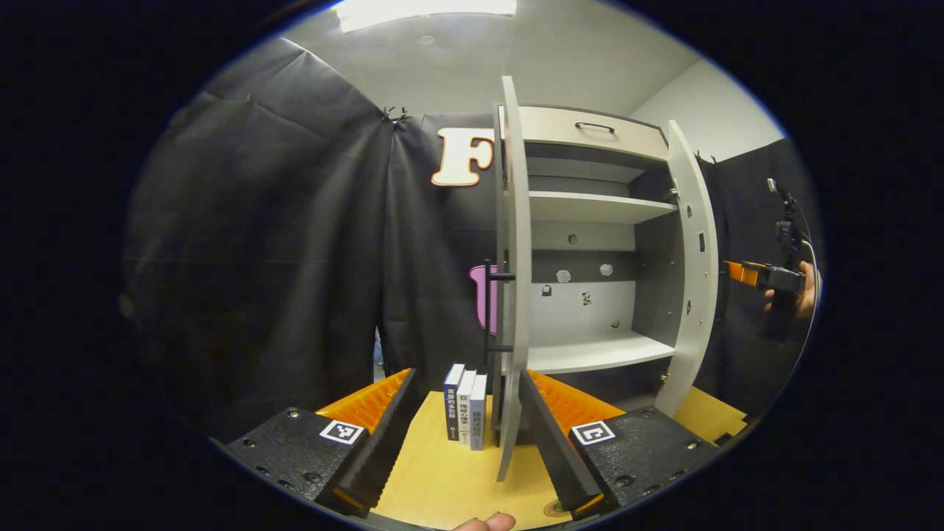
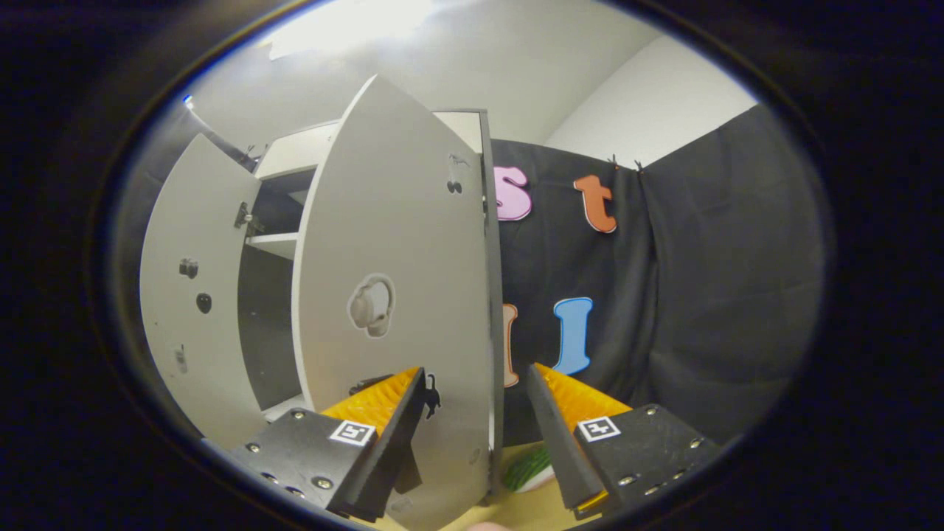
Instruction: Grasp the bottle in the cabinet with the left hand and place it on the coaster, then close the right door with the right hand and the left door with the left hand.
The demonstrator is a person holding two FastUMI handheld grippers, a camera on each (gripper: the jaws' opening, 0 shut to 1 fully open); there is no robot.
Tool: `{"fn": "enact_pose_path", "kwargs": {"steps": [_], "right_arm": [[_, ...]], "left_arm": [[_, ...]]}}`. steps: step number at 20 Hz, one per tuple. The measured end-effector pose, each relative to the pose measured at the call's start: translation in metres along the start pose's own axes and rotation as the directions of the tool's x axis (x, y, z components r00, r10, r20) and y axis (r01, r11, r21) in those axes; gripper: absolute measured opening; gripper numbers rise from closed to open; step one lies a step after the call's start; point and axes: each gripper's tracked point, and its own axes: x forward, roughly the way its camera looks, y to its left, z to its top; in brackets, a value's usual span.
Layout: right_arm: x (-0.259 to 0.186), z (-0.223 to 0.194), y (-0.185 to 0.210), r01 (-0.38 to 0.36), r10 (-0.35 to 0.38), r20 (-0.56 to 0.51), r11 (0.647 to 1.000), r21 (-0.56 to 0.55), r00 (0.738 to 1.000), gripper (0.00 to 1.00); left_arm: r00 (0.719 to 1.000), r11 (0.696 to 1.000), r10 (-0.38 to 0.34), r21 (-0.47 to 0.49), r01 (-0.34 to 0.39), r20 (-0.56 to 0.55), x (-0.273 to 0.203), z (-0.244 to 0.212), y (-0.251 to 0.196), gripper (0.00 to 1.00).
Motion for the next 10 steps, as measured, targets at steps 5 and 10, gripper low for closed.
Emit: {"fn": "enact_pose_path", "kwargs": {"steps": [5, 10], "right_arm": [[0.004, 0.0, 0.03, -0.045, 0.045, 0.019, 0.999, -0.002, 0.999, 0.96], [0.002, 0.001, 0.036, -0.048, 0.048, 0.022, 0.999, 0.014, 0.999, 1.0]], "left_arm": [[0.999, 1.0, 0.029, 0.012, -0.029, -0.02, 0.009, -0.008, 0.018, 0.87], [0.999, 1.0, 0.03, 0.0, -0.03, -0.023, 0.023, -0.011, 0.027, 0.83]]}}
